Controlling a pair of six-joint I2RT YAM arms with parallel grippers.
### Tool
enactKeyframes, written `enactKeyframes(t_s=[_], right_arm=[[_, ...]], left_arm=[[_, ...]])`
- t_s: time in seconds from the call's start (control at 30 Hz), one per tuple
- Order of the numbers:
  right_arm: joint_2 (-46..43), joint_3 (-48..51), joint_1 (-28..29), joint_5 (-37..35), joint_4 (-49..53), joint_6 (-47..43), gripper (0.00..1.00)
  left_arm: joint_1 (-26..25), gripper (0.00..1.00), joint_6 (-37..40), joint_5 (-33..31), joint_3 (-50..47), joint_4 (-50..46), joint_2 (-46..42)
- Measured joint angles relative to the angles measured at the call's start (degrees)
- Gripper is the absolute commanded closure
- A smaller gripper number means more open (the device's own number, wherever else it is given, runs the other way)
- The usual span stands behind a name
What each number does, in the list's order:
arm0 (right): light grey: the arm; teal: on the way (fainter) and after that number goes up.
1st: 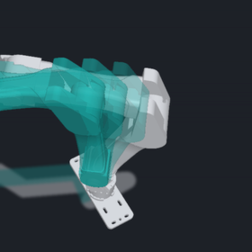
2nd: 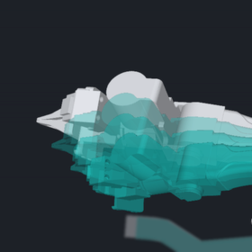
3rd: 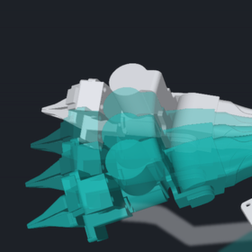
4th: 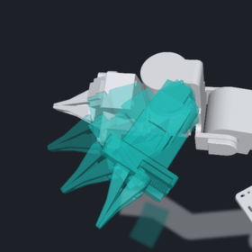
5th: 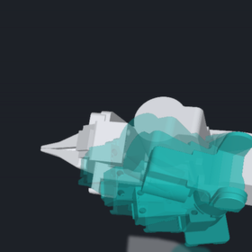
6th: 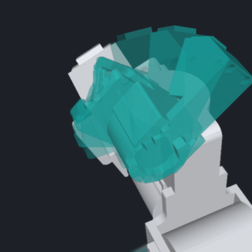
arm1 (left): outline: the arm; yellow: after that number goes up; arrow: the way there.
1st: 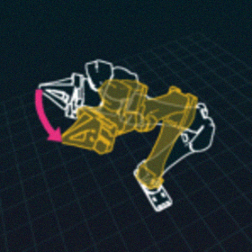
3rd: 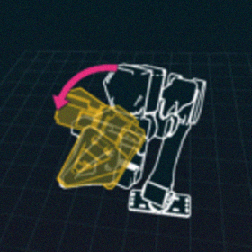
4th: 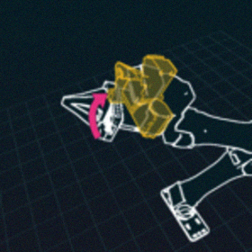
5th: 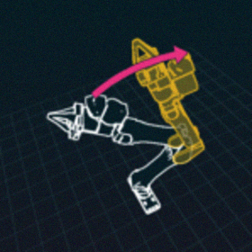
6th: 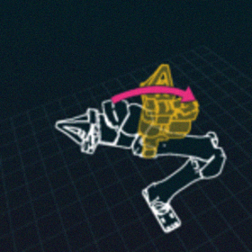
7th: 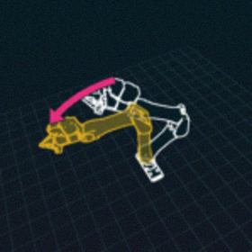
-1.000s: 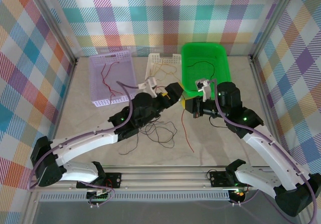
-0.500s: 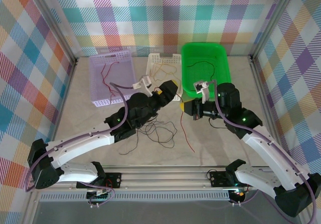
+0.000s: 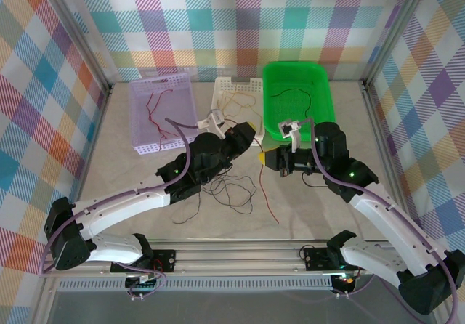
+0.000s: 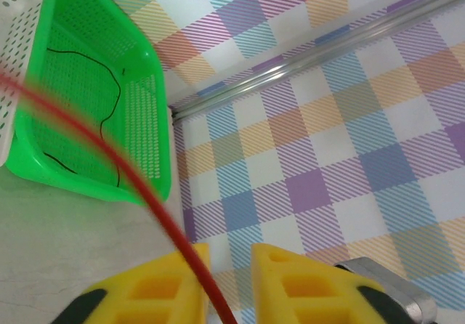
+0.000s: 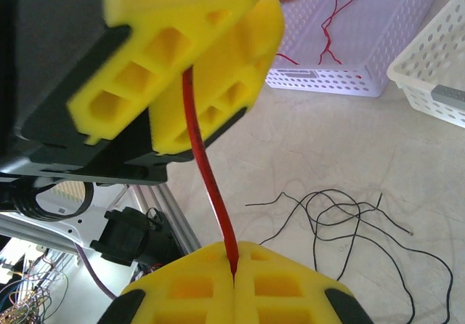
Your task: Untangle the cables
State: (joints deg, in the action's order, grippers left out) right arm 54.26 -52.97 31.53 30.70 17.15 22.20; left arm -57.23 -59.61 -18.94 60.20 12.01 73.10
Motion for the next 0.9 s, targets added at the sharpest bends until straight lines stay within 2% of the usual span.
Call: enactKeyframes(t_s=[0.07, 0.1, 0.33, 0.43, 0.53, 0.7, 0.9], right_arm=[[0.0, 0.02, 0.0, 0.02, 0.02, 0.02, 1.0], [0.0, 0.04, 0.0, 0.0, 0.02, 0.02, 1.0], [-0.02, 0.07, 0.0, -0.22, 0.04, -0.22, 1.0], [-0.24, 0.07, 0.02, -0.52, -0.28, -0.61, 0.83], [-1.38, 0.39, 0.09, -1.7, 0.68, -1.46, 0.59], [-4.52, 1.44, 0.11, -5.46, 3.08, -2.71, 0.32], [-9.18, 2.25, 0.09, -11.37, 6.54, -3.5, 0.07]], left_arm=[[0.0, 0.98, -0.11, -0.02, 0.0, 0.07, 0.0], [0.02, 1.0, -0.22, 0.0, 0.0, 0.09, 0.02], [0.5, 1.0, 0.11, -0.22, 0.0, -2.01, -1.09], [0.94, 1.0, 1.14, 0.31, 0.0, -5.05, -2.8], [3.13, 1.0, 2.97, -0.04, 0.22, -8.66, -4.63], [8.33, 1.0, 8.09, -0.63, 3.78, -16.46, -7.19], [14.14, 1.0, 15.39, -0.44, 8.09, -25.53, -9.94]])
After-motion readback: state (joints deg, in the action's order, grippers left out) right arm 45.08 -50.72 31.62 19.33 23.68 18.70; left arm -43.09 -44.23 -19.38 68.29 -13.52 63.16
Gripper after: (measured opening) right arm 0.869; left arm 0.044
